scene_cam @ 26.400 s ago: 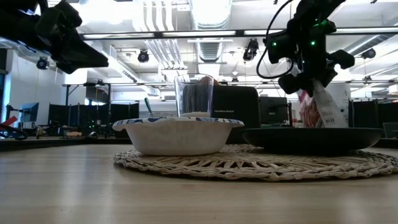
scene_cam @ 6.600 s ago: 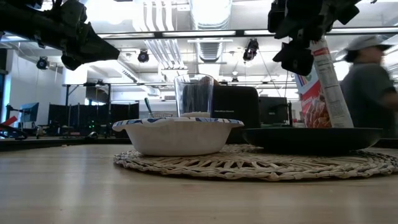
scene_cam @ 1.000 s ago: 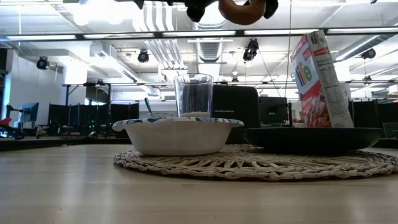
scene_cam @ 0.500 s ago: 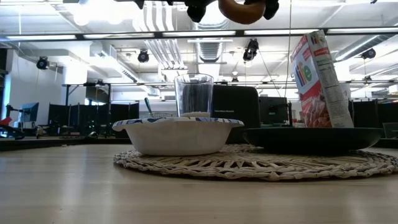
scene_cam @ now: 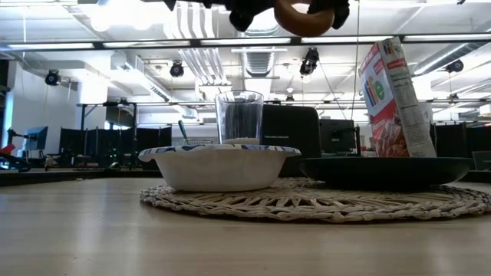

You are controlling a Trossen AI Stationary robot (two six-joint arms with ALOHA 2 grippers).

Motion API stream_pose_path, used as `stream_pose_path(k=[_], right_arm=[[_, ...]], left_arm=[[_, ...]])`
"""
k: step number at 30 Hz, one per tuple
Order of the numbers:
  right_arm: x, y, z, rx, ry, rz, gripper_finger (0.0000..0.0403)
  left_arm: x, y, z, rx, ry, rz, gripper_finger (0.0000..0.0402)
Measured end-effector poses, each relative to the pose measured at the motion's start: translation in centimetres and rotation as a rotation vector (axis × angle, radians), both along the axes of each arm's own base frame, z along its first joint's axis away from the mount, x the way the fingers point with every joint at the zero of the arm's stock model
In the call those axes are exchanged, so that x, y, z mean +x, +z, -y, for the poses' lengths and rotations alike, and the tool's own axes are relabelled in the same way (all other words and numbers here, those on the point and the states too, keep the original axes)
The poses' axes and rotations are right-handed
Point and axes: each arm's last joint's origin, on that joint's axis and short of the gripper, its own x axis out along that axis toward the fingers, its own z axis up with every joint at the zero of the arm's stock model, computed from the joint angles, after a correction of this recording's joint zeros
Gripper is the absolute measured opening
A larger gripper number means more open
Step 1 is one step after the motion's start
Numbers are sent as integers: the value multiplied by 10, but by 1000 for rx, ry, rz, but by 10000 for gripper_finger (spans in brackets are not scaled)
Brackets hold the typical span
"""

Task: Arrange a breakfast setting
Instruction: Put the bagel on the blue plate

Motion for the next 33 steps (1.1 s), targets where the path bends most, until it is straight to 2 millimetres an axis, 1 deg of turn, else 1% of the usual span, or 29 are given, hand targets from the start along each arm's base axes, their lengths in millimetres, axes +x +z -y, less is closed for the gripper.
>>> stream_pose_path(k=[5, 9, 12, 16, 22, 28, 30, 33], right_arm=[[-4, -4, 0, 35, -40, -60, 28], [-12, -14, -1, 106, -96, -194, 28], [-15, -23, -3, 145, -131, -262, 28], [-15, -39, -8, 163, -127, -317, 28], [-18, -68, -13, 185, -136, -416, 28], [-17, -99, -17, 214, -132, -443, 28], [-17, -107, -18, 232, -115, -444, 28], [-17, -117, -20, 257, -105, -446, 28]], left_arm=[[-1, -3, 0, -3, -1, -36, 172], [-3, -8, 4, -16, -13, -99, 172], [-5, -13, 10, -31, -39, -163, 168], [-6, -18, 28, -35, -90, -216, 163], [-6, -19, 62, -29, -179, -230, 162], [-10, -22, 93, 16, -150, -267, 162], [-11, -23, 97, 19, -122, -277, 162], [-13, -21, 94, -9, -77, -295, 162]])
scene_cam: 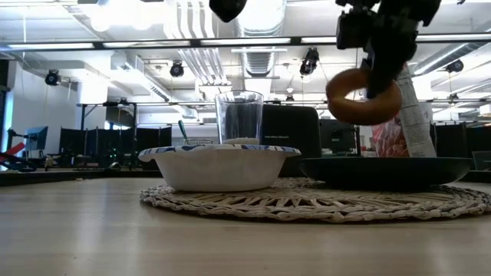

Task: Arrange a breakfast setting
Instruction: Put the bagel on the blue plate

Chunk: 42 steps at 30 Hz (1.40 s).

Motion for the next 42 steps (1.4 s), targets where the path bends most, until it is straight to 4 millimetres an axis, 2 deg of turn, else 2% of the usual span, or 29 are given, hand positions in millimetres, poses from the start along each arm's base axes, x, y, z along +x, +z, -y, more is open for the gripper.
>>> stream_pose_path(k=[13, 26, 33, 42], right_arm=[[0, -35, -13, 143, -16, 38, 28], [2, -38, -17, 185, -71, 34, 28], [13, -57, -18, 207, -122, -48, 28], [26, -77, -19, 235, -114, -103, 41]], left_arm=[[-5, -3, 1, -45, -5, -61, 162], [-10, -6, 5, -78, -90, -117, 133], [-17, -9, 4, -75, -107, -121, 121], [-34, -10, 2, -80, -107, -30, 120]])
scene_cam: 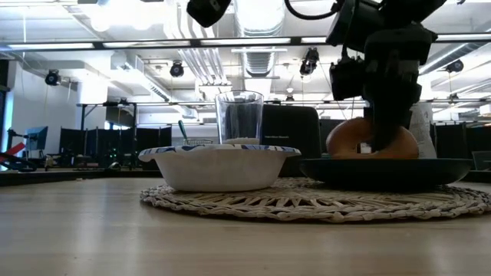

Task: Arrange a breakfast setting
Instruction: Put the bagel on the blue plate, then put the apple on the top of the brown place mat

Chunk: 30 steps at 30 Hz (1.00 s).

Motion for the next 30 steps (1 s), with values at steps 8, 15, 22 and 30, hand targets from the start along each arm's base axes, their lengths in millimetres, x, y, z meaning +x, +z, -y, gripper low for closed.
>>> stream_pose_path(k=[8, 15, 22, 30], right_arm=[[1, 3, 0, 16, 6, 3, 110], [1, 29, 4, -31, -16, -39, 151], [-6, 63, 9, -187, -56, -251, 164], [-15, 83, -6, -66, -180, -422, 159]], left_arm=[[-10, 0, -3, 50, 51, 94, 120], [-16, 6, -4, 138, 43, 160, 120], [-19, 10, -5, 186, 20, 191, 120], [-39, 0, -9, 165, 35, 206, 117]])
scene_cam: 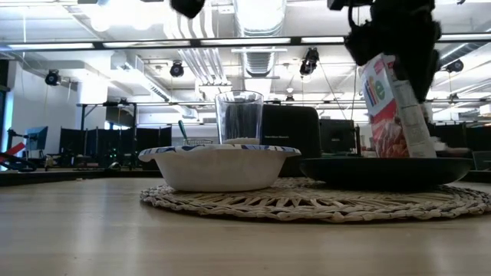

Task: Arrange a breakfast setting
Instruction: Put the apple on the top of the brown place mat

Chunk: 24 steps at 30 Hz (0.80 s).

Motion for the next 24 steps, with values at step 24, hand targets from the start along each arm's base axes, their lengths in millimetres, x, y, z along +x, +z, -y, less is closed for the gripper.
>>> stream_pose_path(k=[24], right_arm=[[-38, 5, -136, 294, -445, -392, 187]], left_arm=[[-103, -53, -19, 48, 135, 363, 96]])
